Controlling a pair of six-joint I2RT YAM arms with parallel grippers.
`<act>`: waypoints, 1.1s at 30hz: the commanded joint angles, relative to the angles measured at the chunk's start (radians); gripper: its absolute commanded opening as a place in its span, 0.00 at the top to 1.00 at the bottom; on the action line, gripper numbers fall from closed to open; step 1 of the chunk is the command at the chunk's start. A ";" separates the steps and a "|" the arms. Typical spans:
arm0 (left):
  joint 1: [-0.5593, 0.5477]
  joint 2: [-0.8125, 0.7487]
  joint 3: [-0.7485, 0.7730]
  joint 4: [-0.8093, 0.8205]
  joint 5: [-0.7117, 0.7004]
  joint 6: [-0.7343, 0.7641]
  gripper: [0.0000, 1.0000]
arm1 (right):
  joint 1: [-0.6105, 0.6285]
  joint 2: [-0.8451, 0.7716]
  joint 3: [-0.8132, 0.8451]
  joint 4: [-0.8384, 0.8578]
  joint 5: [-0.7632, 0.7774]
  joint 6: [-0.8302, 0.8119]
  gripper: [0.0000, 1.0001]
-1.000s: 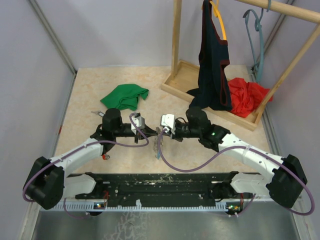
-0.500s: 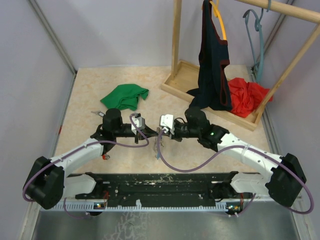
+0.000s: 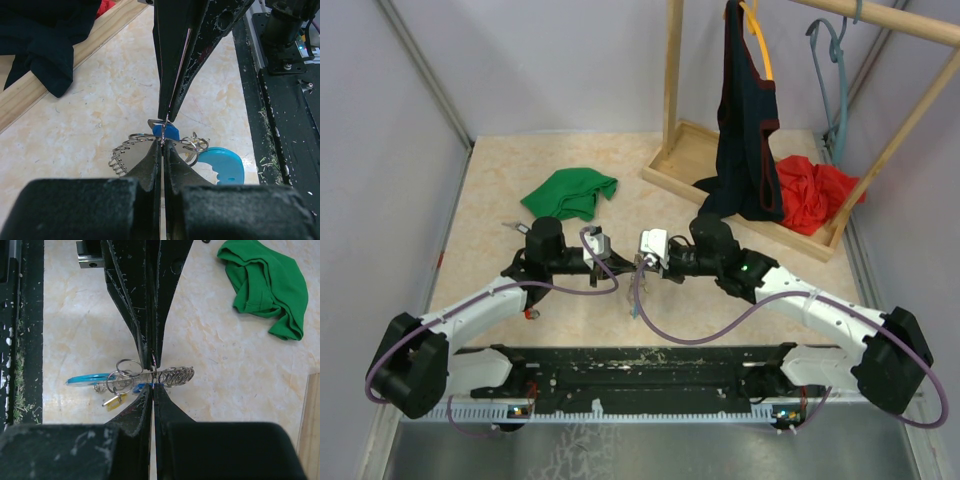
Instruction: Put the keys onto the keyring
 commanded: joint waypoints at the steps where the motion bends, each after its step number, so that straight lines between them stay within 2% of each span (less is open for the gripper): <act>1: -0.008 0.003 0.025 0.020 0.003 0.006 1.00 | 0.007 -0.035 0.048 0.016 0.012 -0.012 1.00; 33: -0.012 0.006 0.033 0.013 0.033 0.009 1.00 | 0.015 -0.028 0.057 0.031 -0.030 -0.005 1.00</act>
